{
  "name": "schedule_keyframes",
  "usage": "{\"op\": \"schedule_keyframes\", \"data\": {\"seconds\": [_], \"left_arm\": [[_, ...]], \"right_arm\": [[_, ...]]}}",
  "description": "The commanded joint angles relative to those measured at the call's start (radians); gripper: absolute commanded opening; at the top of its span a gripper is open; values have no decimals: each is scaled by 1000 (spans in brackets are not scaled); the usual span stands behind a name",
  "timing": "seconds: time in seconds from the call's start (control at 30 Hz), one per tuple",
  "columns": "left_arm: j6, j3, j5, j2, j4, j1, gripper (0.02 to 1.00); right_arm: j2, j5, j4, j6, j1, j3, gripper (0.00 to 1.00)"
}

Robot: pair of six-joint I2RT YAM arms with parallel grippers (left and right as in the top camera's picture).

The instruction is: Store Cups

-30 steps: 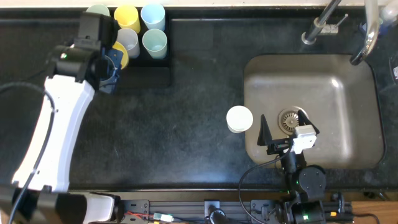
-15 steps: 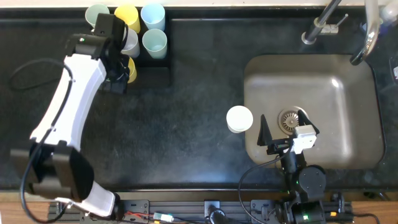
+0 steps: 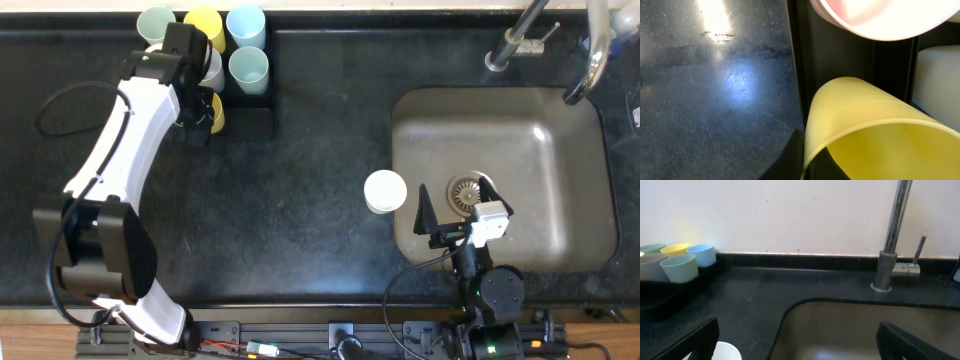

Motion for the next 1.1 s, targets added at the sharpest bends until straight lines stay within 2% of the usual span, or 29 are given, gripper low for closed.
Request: {"op": "schedule_keyframes", "data": {"seconds": [0.03,0.17,0.27,0.3,0.43,0.67,0.77,0.83,0.87,1.03,1.1], "left_arm": [[-25,-9,-15,18,-2,11,36],[-25,-9,-23,32,-6,11,40],[-25,-9,-23,50,0,11,84],[-25,-9,-24,56,3,11,104],[-25,-9,-51,62,24,11,283],[-24,-9,-92,27,39,18,375],[-25,-9,-104,-37,14,18,555],[-24,-9,-117,-114,-13,18,812],[-20,-9,-122,-143,-19,18,1000],[90,-13,-147,-329,-20,14,1000],[194,-24,-182,-422,18,14,1000]], "right_arm": [[-8,5,6,-3,6,-13,998],[-8,5,6,-3,6,-13,996],[-8,5,6,-3,6,-13,998],[-8,5,6,-3,6,-13,998],[-8,5,6,-3,6,-13,998],[-8,5,6,-3,6,-13,998],[-8,5,6,-3,6,-13,996],[-8,5,6,-3,6,-13,996],[-8,5,6,-3,6,-13,998],[-8,5,6,-3,6,-13,998],[-8,5,6,-3,6,-13,998]]}}
